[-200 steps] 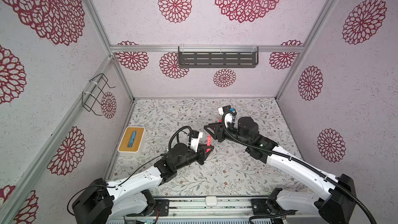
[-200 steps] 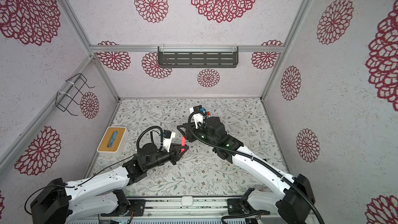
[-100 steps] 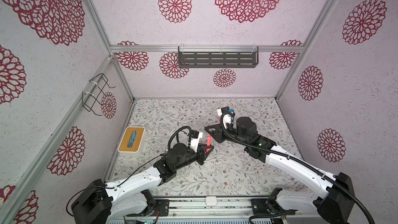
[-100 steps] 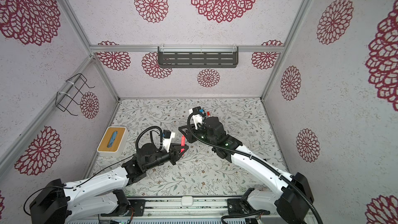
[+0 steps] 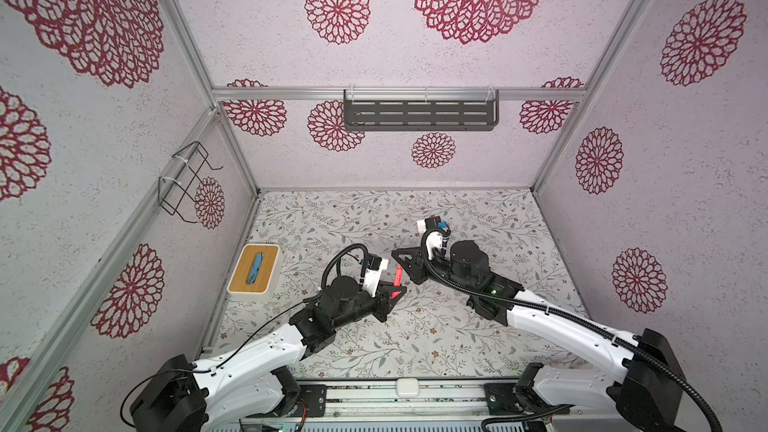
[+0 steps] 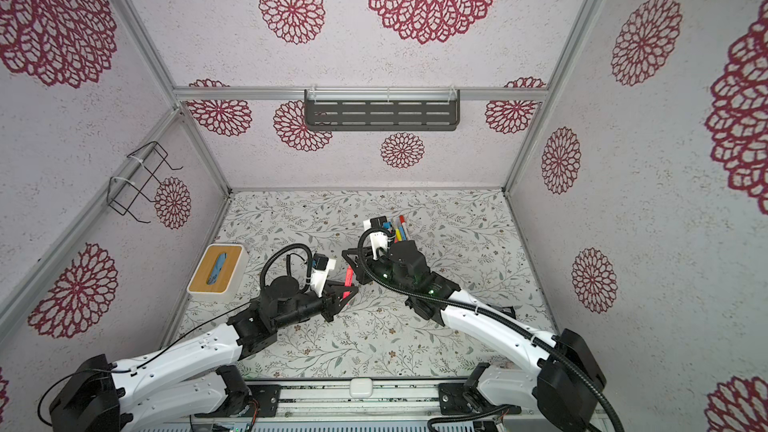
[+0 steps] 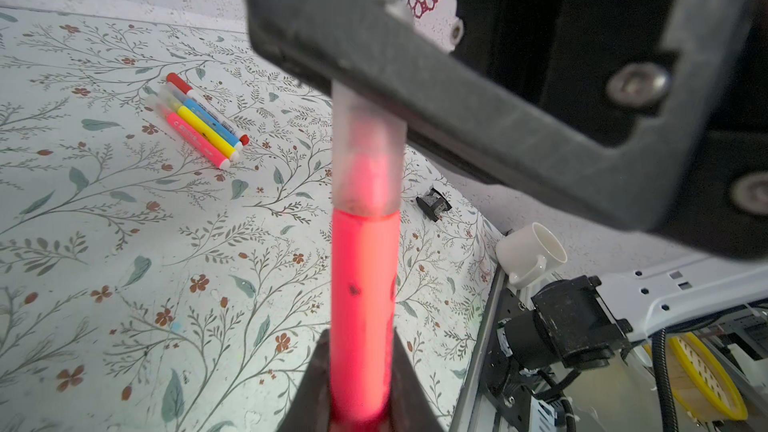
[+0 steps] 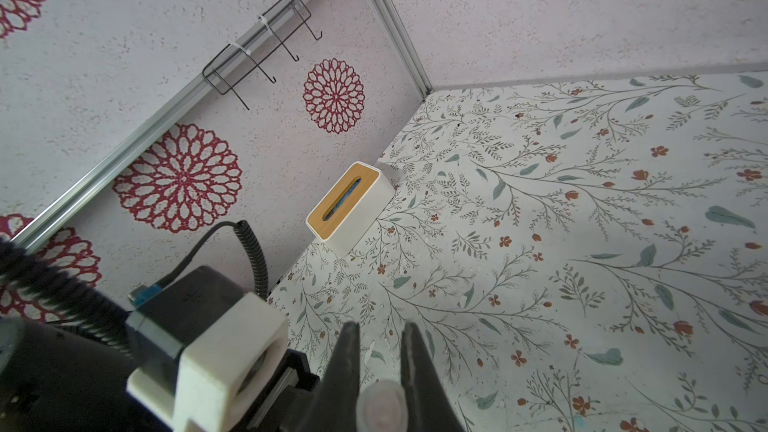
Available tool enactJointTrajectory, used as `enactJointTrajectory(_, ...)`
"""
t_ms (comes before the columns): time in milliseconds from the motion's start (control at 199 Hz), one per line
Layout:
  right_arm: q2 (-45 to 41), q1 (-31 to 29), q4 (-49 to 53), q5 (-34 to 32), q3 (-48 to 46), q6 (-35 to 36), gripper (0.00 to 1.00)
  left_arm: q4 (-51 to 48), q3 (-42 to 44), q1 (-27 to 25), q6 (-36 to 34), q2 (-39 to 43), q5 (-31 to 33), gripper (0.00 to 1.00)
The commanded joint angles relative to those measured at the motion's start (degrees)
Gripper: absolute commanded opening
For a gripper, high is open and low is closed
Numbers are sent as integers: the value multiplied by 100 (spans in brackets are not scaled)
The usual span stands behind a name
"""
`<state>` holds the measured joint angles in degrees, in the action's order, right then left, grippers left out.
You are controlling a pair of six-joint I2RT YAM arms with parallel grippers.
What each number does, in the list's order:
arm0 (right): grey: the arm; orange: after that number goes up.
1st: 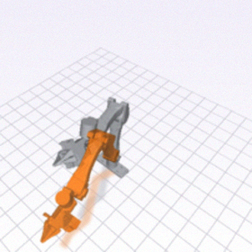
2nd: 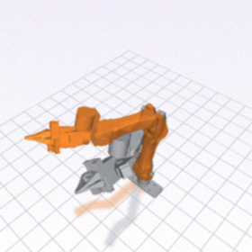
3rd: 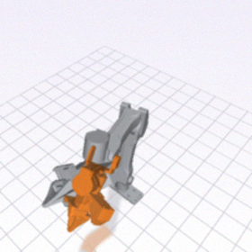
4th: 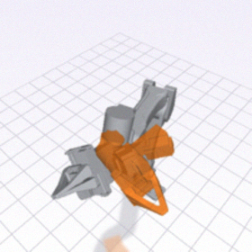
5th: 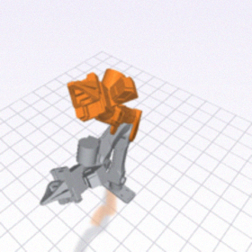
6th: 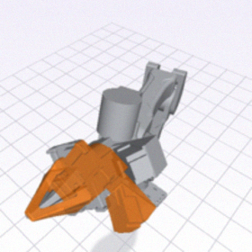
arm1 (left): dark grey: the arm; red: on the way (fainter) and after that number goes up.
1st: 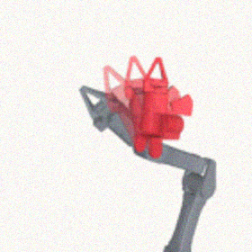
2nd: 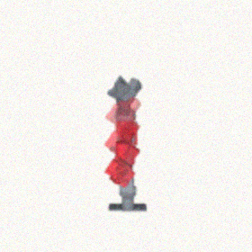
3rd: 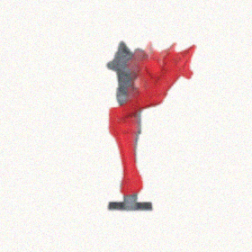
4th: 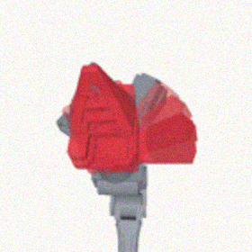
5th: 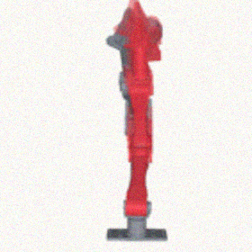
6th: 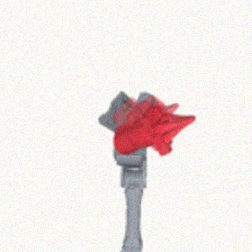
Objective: Insert the pens into the pen caps
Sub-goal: 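Push the clear cap down over the highlighter tip with the right gripper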
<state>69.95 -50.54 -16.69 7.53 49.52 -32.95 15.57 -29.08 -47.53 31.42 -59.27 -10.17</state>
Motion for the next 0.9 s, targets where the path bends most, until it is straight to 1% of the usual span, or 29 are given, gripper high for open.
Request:
enactJointTrajectory(0, 122, -377, 592, 141, -315, -132, 0, 930, -125, 311, -8, 503, 157, 0)
enactJointTrajectory(221, 507, -880, 599, -362, -432, -324, 0, 743, -47, 703, 74, 999, -50, 0)
enactJointTrajectory(362, 785, -1236, 651, -546, -403, -495, 0, 649, -31, 934, 141, 1151, -220, 0)
enactJointTrajectory(472, 935, -1500, 744, -669, -351, -652, 0, 618, 12, 1046, 183, 1276, -215, 0)
enactJointTrajectory(532, 1016, -1642, 966, -846, -274, -704, 0, 622, 33, 1107, 212, 1356, -191, 0)
enactJointTrajectory(658, 1269, -1810, 1888, -1432, 144, -985, 0, 659, 115, 1182, 264, 1508, -50, 0)
enactJointTrajectory(673, 1289, -1979, 1971, -1498, 185, -1029, 0, 684, 128, 1190, 275, 1518, -43, 0)
enactJointTrajectory(693, 1316, -2028, 2052, -1543, 228, -1077, 0, 711, 150, 1201, 285, 1527, -39, 0)
enactJointTrajectory(768, 1314, -2124, 2032, -1500, 242, -1139, 0, 773, 179, 1262, 352, 1536, -117, 0)
enactJointTrajectory(899, 1100, -2127, 1444, -1117, -87, -1057, 0, 816, 183, 1324, 405, 1515, -273, 0)
